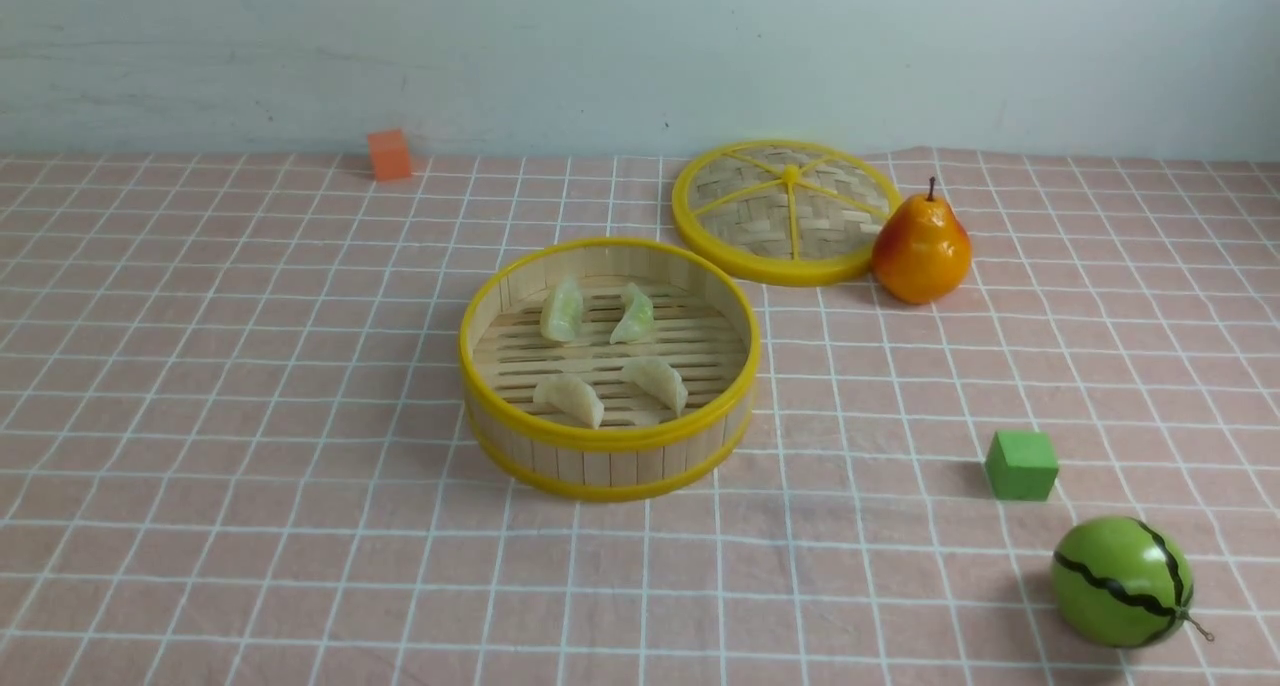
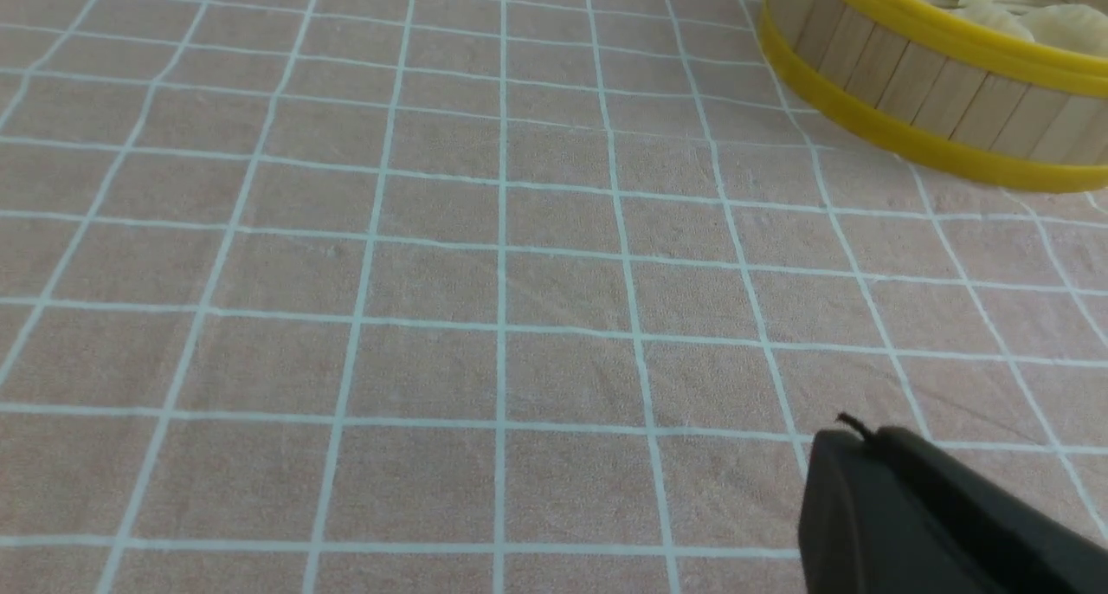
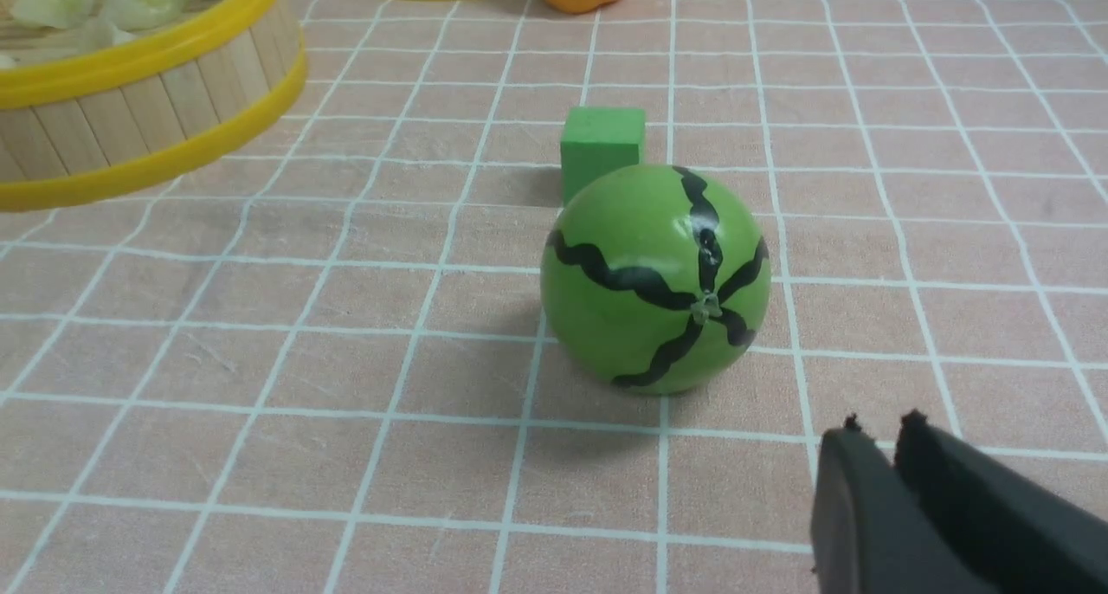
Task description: Put the dumplings into the steamer on the table with the pink tablecloth.
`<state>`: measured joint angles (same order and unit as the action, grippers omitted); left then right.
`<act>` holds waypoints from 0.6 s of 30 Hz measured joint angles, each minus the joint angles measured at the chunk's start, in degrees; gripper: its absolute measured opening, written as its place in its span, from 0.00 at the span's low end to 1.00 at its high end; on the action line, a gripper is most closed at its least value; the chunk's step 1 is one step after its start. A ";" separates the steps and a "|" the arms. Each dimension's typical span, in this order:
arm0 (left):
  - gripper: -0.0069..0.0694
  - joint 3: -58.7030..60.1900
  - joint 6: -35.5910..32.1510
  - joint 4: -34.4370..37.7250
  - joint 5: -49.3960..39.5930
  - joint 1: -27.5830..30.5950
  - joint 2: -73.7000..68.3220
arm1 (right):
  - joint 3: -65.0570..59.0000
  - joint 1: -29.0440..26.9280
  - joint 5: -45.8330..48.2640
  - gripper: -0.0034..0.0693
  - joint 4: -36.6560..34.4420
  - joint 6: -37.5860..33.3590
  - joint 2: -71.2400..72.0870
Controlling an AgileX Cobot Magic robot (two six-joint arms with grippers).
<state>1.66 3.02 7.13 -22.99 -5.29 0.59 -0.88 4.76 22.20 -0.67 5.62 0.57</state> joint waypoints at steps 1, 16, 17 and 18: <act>0.07 0.00 0.00 0.00 0.00 0.00 0.00 | 0.00 0.00 0.00 0.15 0.00 0.00 0.00; 0.07 0.00 0.00 0.00 0.00 0.00 0.00 | 0.00 0.00 0.00 0.18 0.00 0.00 0.00; 0.07 0.00 0.00 0.00 0.00 0.00 0.00 | 0.00 0.00 0.00 0.18 0.00 0.00 0.00; 0.07 0.00 0.00 0.00 0.00 0.00 0.00 | 0.00 0.00 0.00 0.18 0.00 0.00 0.00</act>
<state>1.66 3.02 7.13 -22.99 -5.29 0.59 -0.88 4.76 22.20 -0.67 5.62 0.57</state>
